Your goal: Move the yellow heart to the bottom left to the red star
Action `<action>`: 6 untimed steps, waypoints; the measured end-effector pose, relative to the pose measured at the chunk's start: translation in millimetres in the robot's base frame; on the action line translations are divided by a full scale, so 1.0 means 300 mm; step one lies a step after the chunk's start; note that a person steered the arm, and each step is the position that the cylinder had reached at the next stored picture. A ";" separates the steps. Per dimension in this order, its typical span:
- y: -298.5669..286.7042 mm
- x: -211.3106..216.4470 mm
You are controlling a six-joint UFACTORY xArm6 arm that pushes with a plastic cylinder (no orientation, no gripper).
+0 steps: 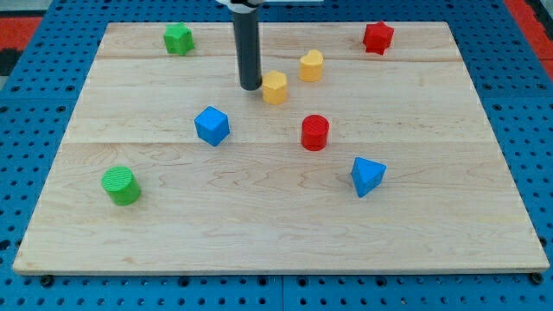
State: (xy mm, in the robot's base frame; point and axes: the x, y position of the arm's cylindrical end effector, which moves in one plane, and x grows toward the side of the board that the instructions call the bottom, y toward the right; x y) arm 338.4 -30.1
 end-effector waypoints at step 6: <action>0.596 0.036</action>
